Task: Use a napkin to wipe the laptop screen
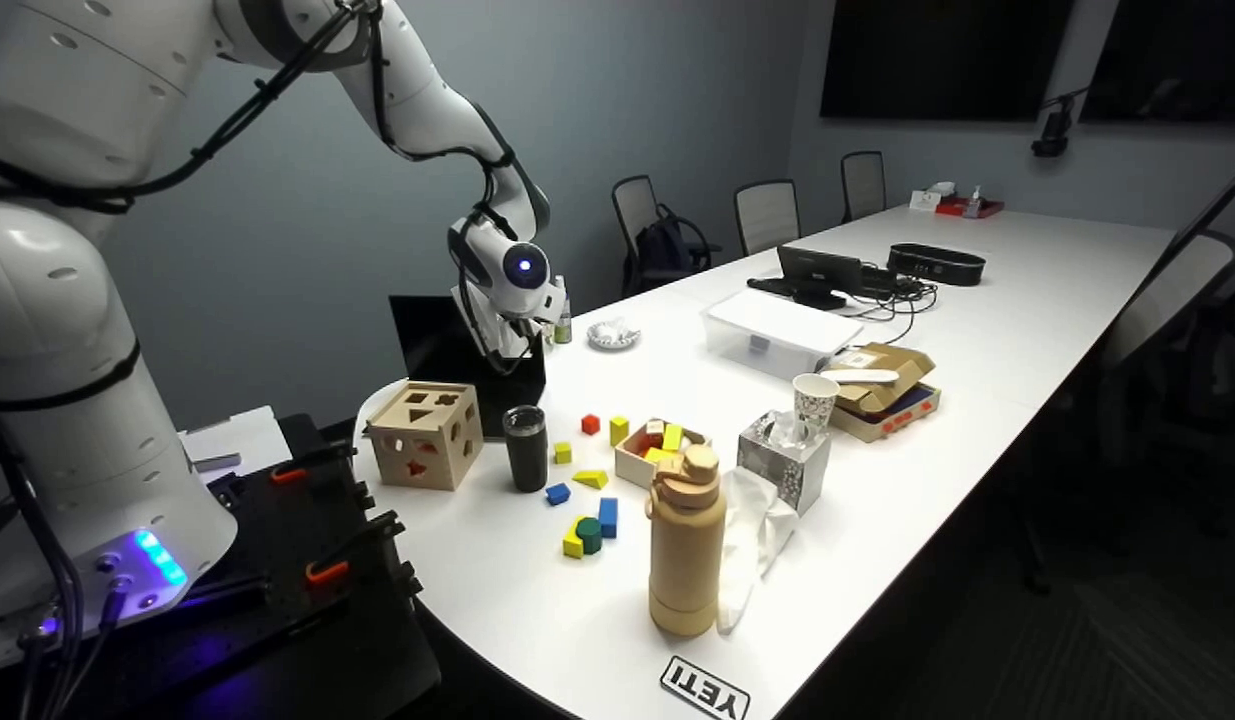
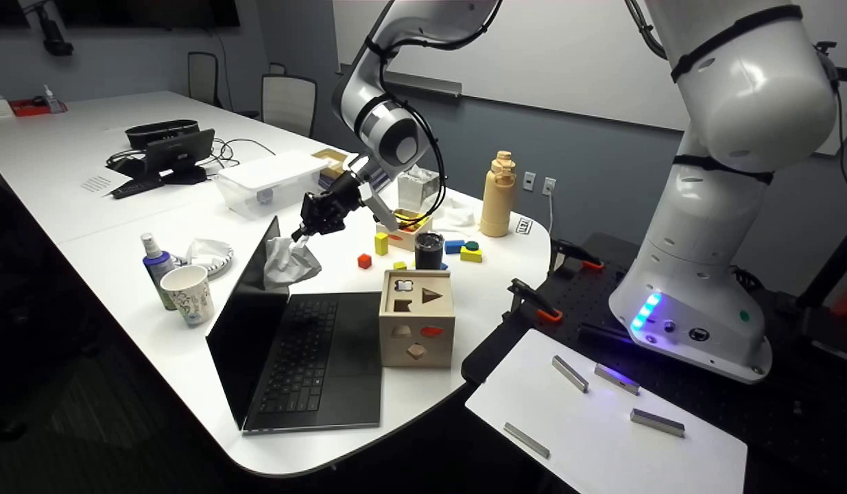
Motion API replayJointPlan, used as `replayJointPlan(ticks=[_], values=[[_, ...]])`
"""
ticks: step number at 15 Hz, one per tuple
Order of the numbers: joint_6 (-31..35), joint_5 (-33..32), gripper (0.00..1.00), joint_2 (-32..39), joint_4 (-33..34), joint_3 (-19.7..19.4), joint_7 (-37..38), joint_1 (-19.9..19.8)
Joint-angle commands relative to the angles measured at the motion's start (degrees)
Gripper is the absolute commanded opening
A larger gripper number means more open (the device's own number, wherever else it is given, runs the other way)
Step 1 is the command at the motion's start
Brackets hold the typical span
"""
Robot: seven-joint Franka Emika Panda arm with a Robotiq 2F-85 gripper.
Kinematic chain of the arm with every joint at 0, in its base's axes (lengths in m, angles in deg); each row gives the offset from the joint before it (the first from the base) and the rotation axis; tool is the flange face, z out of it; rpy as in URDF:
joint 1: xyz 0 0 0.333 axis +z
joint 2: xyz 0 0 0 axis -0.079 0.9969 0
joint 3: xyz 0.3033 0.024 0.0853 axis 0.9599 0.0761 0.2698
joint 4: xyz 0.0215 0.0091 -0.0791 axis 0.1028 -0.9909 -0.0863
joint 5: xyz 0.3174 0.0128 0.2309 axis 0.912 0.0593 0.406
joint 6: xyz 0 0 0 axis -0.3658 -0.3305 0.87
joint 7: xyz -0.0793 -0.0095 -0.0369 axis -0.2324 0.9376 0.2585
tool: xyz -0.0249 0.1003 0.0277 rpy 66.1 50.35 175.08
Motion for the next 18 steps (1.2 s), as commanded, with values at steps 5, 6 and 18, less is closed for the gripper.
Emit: replayJointPlan(ticks=[5, 6, 18], values=[[4.48, 4.47, 0.00, -0.45, -0.32, -2.57, 0.47, 3.73], [4.83, 3.22, 0.00, 0.60, 0.51, -2.72, 1.63, 4.37], [-3.94, -15.08, 0.00, 11.16, 10.73, 1.02, 9.95, 6.28]])
